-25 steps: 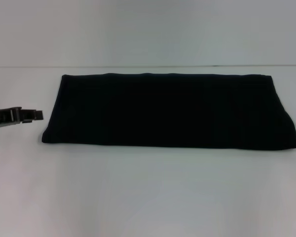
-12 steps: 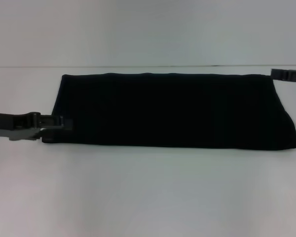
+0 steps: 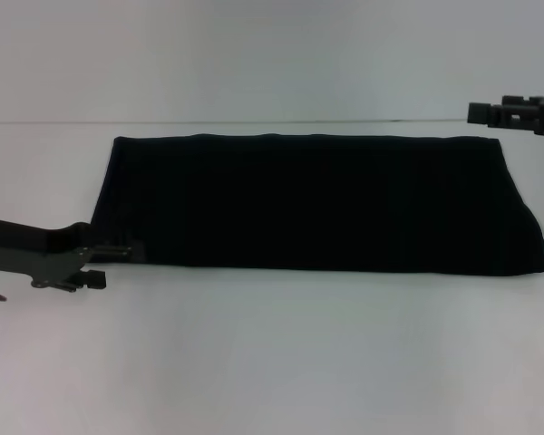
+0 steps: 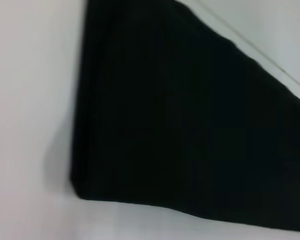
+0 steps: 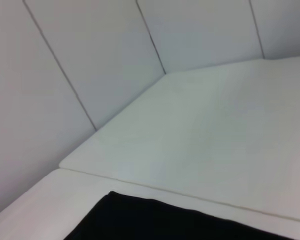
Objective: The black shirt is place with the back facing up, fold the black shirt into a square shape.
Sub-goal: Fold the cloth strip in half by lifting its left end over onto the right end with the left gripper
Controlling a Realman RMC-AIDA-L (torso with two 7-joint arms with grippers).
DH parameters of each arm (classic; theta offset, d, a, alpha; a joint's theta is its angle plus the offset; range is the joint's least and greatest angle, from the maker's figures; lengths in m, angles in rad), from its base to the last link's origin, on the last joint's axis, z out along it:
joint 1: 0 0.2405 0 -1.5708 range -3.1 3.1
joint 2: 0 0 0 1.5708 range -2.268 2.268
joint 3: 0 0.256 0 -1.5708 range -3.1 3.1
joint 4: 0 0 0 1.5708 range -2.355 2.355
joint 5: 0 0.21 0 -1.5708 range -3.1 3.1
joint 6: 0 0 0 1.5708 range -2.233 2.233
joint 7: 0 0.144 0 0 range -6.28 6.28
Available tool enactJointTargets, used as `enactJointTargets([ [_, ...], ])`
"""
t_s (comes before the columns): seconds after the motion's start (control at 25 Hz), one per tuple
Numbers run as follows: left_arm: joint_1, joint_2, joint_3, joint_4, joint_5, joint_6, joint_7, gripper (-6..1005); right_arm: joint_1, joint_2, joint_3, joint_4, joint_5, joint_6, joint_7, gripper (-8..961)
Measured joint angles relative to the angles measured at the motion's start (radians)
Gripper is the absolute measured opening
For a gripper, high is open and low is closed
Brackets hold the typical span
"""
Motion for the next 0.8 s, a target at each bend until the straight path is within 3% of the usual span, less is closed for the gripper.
enactJointTargets([
  [0.8, -0.012, 0.002, 0.000, -0.118, 0.015, -0.214, -0.132, 890, 0.026, 0.012, -0.007, -0.011, 0.043, -0.013, -0.049, 919],
])
